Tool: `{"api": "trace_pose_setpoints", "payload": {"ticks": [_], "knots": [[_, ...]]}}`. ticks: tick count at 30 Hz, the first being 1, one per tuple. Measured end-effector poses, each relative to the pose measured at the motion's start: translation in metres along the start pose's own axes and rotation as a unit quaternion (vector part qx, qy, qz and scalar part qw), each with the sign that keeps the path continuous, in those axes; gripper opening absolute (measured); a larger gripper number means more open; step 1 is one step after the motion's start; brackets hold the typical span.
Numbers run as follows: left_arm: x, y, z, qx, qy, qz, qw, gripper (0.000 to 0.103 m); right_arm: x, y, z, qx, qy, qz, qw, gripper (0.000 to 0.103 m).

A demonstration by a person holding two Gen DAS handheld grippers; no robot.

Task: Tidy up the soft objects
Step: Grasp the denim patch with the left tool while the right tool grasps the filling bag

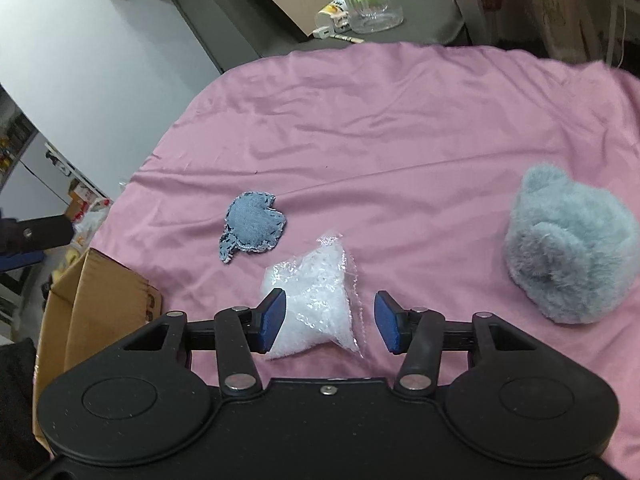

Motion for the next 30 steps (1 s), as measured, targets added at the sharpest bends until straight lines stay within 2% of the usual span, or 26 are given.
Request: {"api": "trace_pose_setpoints", "payload": {"ticks": [5,13,25,28,30], "knots": [[-0.009,-0.006,-0.027,0.028,0.015,0.037,0.9988,0.062,0.0,-0.002,-0.011,0.005,-0.02,-0.007,1.0,0.05],[-0.033,-0.008,-0.069,0.057,0.018,0.041,0.9973,0.061,-0.003,-0.003,-0.029,0.018,-0.042,-0.018,0.999,0.05],[-0.049,0.014,-0.129,0.116,0.01,0.062,0.9912,0.059,-0.003,0.0,-0.047,0.029,-0.082,-0.012,0.996,0.05],[-0.051,0.018,-0.139,0.123,0.003,0.056,0.9909,0.059,-0.004,0.0,-0.046,0.027,-0.084,-0.012,0.996,0.047],[-0.05,0.021,-0.144,0.128,0.004,0.06,0.99,0.059,-0.004,0.0,-0.046,0.029,-0.091,-0.018,0.995,0.038]]}}
Point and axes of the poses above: each gripper's, at about its wrist camera, not at the fingertips, and z roughly against the way its jaws point, x to its left, y to its underside, the point moved 10 cm from there along -z, roughly the way its jaws point, and after that the axes turned 3 degrees about y, right-handed, at the moved point
